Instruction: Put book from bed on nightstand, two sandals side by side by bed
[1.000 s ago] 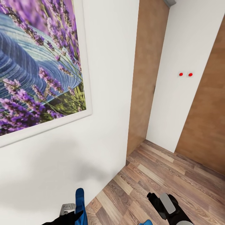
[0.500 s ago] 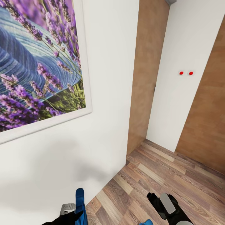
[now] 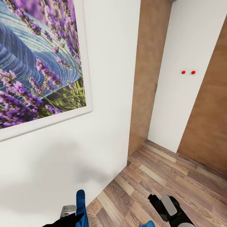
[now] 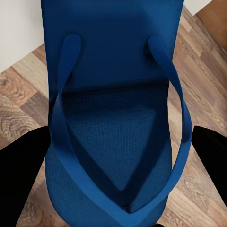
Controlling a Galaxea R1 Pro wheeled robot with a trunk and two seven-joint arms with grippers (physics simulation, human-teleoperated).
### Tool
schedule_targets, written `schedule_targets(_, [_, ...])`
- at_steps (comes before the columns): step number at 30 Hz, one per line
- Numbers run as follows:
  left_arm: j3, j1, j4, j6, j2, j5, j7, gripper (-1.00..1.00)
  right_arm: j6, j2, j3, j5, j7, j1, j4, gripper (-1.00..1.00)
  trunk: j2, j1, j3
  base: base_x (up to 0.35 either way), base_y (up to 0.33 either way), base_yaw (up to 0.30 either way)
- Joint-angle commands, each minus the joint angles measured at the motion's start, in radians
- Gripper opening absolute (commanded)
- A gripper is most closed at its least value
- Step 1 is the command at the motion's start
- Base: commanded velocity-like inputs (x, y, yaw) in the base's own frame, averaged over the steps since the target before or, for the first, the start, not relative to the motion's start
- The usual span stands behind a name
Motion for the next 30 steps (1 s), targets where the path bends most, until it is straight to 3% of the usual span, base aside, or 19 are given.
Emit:
schedule_targets(1, [0.008, -0.001, 0.001, -0.002, 0.000, -0.003, -0.005, -1.00, 0.002, 0.001, -0.004, -0.010, -0.007, -0.001, -0.003, 1.00, -0.008, 0.004, -0.004, 0.000, 0.000, 0.000])
schedule_targets(30, [0.008, -0.001, 0.001, -0.002, 0.000, -0.002, -0.005, -1.00, 0.002, 0.001, -0.004, -0.009, -0.007, 0.000, -0.003, 1.00, -0.211, 0.115, -0.095, 0.000, 0.000, 0.000])
